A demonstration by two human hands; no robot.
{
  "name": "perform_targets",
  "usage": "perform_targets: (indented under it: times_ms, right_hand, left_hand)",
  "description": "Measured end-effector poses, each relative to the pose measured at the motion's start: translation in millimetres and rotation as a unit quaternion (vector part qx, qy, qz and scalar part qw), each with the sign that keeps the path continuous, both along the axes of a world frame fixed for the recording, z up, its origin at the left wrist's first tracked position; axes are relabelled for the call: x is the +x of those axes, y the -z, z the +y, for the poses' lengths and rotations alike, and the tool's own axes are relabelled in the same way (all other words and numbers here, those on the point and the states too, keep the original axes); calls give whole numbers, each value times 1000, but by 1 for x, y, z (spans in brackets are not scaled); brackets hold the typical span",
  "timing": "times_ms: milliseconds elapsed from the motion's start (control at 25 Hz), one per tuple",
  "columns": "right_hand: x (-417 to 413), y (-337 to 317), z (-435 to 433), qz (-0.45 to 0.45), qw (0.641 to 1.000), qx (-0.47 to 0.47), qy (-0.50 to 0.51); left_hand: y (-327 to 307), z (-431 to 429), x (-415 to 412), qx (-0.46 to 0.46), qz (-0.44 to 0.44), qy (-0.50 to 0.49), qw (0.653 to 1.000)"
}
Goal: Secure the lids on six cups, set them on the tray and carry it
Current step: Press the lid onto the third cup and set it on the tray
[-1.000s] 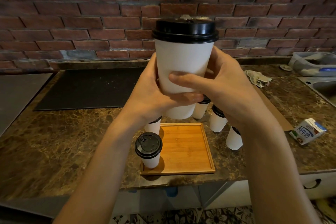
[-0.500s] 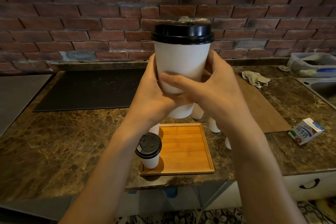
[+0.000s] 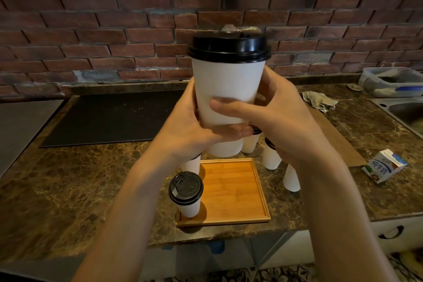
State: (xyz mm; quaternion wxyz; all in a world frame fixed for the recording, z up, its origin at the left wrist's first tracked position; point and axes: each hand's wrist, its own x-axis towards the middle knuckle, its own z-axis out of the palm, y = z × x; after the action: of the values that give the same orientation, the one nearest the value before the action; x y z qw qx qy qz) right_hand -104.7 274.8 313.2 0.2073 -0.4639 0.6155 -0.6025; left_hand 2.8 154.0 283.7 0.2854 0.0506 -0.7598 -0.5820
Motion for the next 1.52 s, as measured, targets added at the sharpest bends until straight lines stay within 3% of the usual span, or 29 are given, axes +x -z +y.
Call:
perform_targets:
  times_ms: [160, 440, 1120, 1280, 1520]
  right_hand:
    - [-7, 2, 3, -47, 997, -3, -63]
    - [-12, 5, 7, -29, 996, 22, -85]
    - [0, -6, 6, 37, 999, 26, 20]
    - [10, 0, 0, 47, 995, 2, 86]
    - [12, 3, -4, 54, 991, -5, 119]
  left_hand:
    - [4, -4, 4, 12, -20, 32, 999]
    - [8, -7, 8, 9, -24, 39, 999]
    - [8, 8, -2, -1, 46, -53, 998]
    - [9, 13, -8, -5, 55, -83, 995]
    - [8, 10, -9, 4, 54, -66, 996]
